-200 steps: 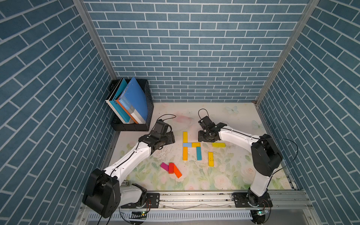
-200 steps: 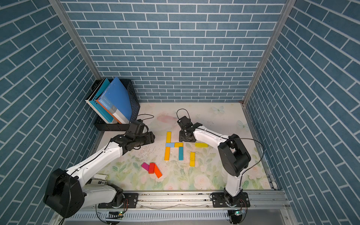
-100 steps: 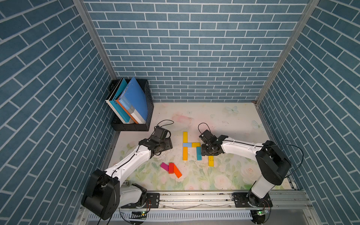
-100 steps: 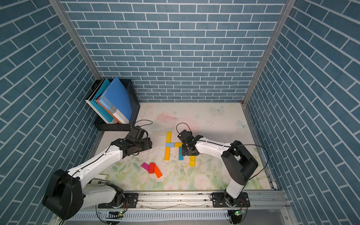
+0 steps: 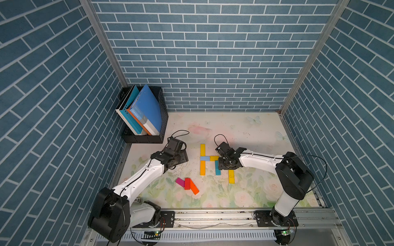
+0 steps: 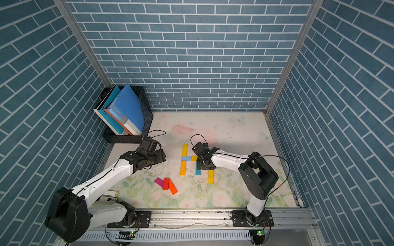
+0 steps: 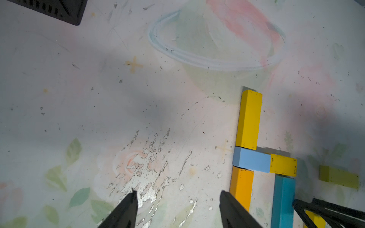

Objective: Assemble the letter h with building blocks
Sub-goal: Adjust the building block at the center of the board.

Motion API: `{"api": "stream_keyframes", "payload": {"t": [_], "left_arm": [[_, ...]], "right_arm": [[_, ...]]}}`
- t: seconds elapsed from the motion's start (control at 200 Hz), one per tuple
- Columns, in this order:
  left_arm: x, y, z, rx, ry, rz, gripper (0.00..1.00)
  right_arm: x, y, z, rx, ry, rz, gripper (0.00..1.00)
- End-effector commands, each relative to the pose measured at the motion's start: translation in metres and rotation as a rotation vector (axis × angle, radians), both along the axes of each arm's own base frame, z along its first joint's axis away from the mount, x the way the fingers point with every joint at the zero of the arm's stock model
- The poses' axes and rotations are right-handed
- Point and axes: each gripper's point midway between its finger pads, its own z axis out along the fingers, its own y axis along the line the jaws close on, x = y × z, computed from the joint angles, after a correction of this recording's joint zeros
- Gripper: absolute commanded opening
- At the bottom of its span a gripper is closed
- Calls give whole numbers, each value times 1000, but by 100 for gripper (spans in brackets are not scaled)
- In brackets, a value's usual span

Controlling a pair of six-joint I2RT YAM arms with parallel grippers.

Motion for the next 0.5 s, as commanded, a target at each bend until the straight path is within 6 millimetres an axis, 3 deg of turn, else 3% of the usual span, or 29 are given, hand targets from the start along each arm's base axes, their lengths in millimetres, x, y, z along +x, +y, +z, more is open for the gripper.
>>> {"api": "stream_keyframes", "payload": {"t": [0.0, 0.125, 0.255, 0.34, 0.495], "left_arm": [[3, 4, 9, 9, -12, 13, 72], [4, 3, 13, 6, -20, 8, 72], [6, 1, 17, 1, -31, -1, 72], [7, 0, 18, 3, -33, -8, 72], [8, -1, 16, 1, -28, -13, 72]], "right_arm": [[1, -11, 16, -39, -24, -27, 55], [10, -29, 38, -35, -66, -86, 56], [16, -67, 31, -34, -24, -176, 59], [15, -65, 28, -18, -13, -141, 62], [-15, -55, 14, -46, 62, -51, 63]]}}
